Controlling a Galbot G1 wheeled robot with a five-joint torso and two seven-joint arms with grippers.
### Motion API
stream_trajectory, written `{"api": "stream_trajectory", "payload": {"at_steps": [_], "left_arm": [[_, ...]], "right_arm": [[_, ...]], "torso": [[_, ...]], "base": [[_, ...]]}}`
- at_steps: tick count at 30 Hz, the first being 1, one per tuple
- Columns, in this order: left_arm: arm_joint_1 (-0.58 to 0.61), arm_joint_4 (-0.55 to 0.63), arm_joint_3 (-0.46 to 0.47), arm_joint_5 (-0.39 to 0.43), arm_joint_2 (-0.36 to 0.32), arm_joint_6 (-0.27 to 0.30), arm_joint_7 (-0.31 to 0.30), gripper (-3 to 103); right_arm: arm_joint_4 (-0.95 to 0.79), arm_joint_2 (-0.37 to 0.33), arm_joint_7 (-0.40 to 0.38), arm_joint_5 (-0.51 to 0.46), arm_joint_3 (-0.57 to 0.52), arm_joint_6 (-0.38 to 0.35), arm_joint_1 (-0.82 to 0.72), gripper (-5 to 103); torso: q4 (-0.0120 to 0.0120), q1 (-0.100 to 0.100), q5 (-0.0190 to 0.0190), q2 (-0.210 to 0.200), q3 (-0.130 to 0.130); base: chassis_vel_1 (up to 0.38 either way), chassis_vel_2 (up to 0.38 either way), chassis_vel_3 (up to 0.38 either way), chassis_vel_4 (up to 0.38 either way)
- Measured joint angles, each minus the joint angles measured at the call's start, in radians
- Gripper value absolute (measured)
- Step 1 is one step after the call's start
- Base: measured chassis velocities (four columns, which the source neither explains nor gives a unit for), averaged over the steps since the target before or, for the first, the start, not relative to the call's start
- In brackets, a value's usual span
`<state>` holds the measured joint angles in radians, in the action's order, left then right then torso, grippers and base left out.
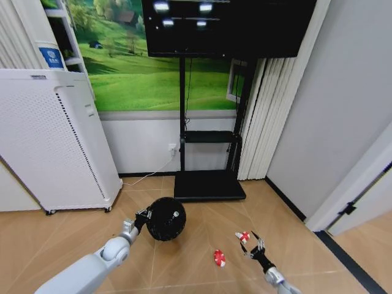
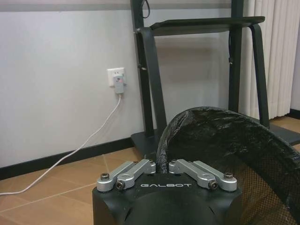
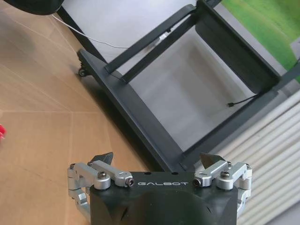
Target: Pick up the trash bin and place the garbage on the floor into it.
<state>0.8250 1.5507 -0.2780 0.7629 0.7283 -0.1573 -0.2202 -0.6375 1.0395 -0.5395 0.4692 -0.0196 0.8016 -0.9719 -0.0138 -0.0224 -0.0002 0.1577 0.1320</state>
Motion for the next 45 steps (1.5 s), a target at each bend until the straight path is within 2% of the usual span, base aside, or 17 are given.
{"api": "stream_trajectory", "payload": {"at_steps": [5, 12, 15, 16, 19, 20, 22, 26, 29, 32, 37, 45], "left_arm": [[0.013, 0.007, 0.007, -0.003, 0.0, -0.002, 0.002, 6], [0.044, 0.029, 0.03, 0.001, -0.025, -0.002, -0.011, 6], [0.123, 0.062, 0.107, 0.002, -0.061, -0.002, -0.015, 6], [0.123, 0.062, 0.107, 0.002, -0.061, -0.002, -0.015, 6], [0.201, 0.084, 0.185, -0.008, -0.08, -0.002, -0.007, 6], [0.201, 0.084, 0.185, -0.008, -0.08, -0.002, -0.007, 6], [0.254, 0.101, 0.239, -0.021, -0.087, -0.003, 0.001, 6], [0.287, 0.112, 0.267, -0.027, -0.087, -0.006, 0.003, 6], [0.351, 0.113, 0.311, -0.045, -0.078, -0.014, 0.012, 6], [0.361, 0.106, 0.318, -0.049, -0.074, -0.019, 0.014, 6], [0.365, 0.081, 0.322, -0.053, -0.064, -0.029, 0.023, 6], [0.362, 0.071, 0.317, -0.053, -0.061, -0.03, 0.027, 6]], "right_arm": [[-0.031, 0.001, -0.055, 0.039, -0.012, 0.0, -0.019, 100], [-0.101, -0.016, -0.071, 0.061, -0.004, 0.0, -0.059, 100], [-0.158, -0.025, -0.084, 0.099, 0.013, 0.0, -0.09, 100], [-0.158, -0.025, -0.084, 0.099, 0.013, 0.0, -0.09, 100], [-0.182, -0.018, -0.09, 0.11, 0.054, 0.0, -0.1, 100], [-0.182, -0.018, -0.09, 0.11, 0.054, 0.0, -0.1, 100], [-0.171, -0.015, -0.088, 0.099, 0.128, 0.0, -0.092, 100], [-0.148, -0.015, -0.084, 0.09, 0.179, 0.0, -0.075, 100], [-0.11, -0.001, -0.075, 0.083, 0.258, -0.001, -0.061, 100], [-0.105, 0.003, -0.073, 0.081, 0.279, -0.001, -0.059, 100], [-0.084, 0.01, -0.063, 0.062, 0.393, -0.001, -0.032, 100], [-0.055, 0.032, -0.041, 0.029, 0.451, -0.002, 0.011, 100]], "torso": [[-0.0008, 0.0, 0.0, 0.0, 0.0], [-0.0007, 0.0, -0.0001, 0.0, 0.0], [0.0002, 0.0, 0.0, 0.0, 0.0], [0.0002, 0.0, 0.0, 0.0, 0.0], [0.0006, 0.0, -0.0001, 0.0, 0.0], [0.0006, 0.0, -0.0001, 0.0, 0.0], [-0.0003, 0.0, 0.0003, 0.0, 0.0], [-0.0005, 0.0, 0.0, 0.0, 0.0], [-0.0003, 0.0, 0.0001, 0.0, 0.0], [-0.0001, 0.0, 0.0001, 0.0, 0.0], [-0.0001, 0.0, -0.0002, 0.0, 0.0], [-0.0003, 0.0, 0.0001, 0.0, 0.0]], "base": [[-0.211, -0.124, 0.201, 0.122], [-0.059, -0.047, 0.073, 0.047], [0.078, 0.047, -0.059, -0.03], [0.071, 0.052, -0.053, -0.038], [0.05, 0.025, -0.028, 0.0], [0.0, 0.0, 0.0, 0.0], [0.0, 0.0, 0.0, 0.0], [0.0, 0.0, 0.0, 0.0], [0.0, 0.0, 0.0, 0.0], [0.0, 0.0, 0.0, 0.0], [0.0, 0.0, 0.0, 0.0], [0.0, 0.0, 0.0, 0.0]]}}
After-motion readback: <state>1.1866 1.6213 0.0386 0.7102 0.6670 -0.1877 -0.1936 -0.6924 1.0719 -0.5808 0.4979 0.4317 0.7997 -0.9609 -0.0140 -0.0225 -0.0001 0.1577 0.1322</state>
